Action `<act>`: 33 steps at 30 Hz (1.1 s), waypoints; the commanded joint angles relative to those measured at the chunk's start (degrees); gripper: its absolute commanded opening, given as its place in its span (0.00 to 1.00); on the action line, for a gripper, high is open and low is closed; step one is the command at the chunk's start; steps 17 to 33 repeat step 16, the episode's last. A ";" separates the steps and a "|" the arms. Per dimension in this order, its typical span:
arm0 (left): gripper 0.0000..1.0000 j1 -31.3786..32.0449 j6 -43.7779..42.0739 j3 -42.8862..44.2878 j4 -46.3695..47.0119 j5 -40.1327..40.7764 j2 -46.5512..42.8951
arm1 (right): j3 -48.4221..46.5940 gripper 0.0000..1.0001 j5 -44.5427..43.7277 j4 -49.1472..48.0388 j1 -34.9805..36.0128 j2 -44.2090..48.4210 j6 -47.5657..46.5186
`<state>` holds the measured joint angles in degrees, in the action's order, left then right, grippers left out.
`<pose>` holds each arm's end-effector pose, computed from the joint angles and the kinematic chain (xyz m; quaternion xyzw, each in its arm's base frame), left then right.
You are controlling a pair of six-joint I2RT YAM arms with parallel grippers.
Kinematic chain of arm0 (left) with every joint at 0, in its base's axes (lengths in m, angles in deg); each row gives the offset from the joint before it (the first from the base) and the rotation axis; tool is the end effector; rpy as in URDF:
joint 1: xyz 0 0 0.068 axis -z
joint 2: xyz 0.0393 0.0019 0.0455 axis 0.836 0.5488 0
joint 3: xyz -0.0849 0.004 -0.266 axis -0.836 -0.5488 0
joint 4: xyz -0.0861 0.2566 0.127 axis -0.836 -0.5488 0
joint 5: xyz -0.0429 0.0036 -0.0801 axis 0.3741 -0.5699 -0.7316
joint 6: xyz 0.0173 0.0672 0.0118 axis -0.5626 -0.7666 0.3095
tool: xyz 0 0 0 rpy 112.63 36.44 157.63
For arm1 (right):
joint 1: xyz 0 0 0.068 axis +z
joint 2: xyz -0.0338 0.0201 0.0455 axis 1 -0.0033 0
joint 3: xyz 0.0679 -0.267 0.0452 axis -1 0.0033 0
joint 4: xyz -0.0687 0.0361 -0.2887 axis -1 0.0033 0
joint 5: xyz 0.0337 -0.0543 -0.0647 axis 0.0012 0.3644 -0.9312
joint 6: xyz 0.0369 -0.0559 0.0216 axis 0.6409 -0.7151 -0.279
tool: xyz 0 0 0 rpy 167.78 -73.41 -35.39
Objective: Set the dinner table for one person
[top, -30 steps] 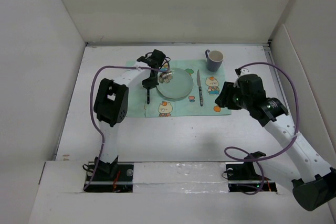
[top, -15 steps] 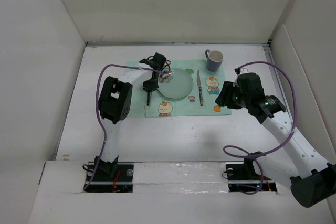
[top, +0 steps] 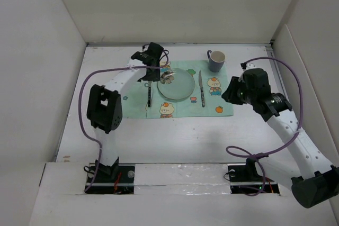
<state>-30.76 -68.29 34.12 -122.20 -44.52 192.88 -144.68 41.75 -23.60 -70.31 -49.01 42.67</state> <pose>0.4452 -0.1963 0.2291 -0.0004 0.9498 0.0340 0.3111 0.2489 0.0900 0.3253 0.0364 0.9031 0.1741 0.3908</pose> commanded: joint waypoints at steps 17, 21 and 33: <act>0.72 -2.31 5.09 -0.64 9.89 -1.87 -48.91 | -25.26 0.54 -20.26 -8.74 -3.86 8.28 -3.22; 0.72 -2.31 5.09 -0.64 9.89 -1.87 -48.91 | -25.26 0.54 -20.26 -8.74 -3.86 8.28 -3.22; 0.72 -2.31 5.09 -0.64 9.89 -1.87 -48.91 | -25.26 0.54 -20.26 -8.74 -3.86 8.28 -3.22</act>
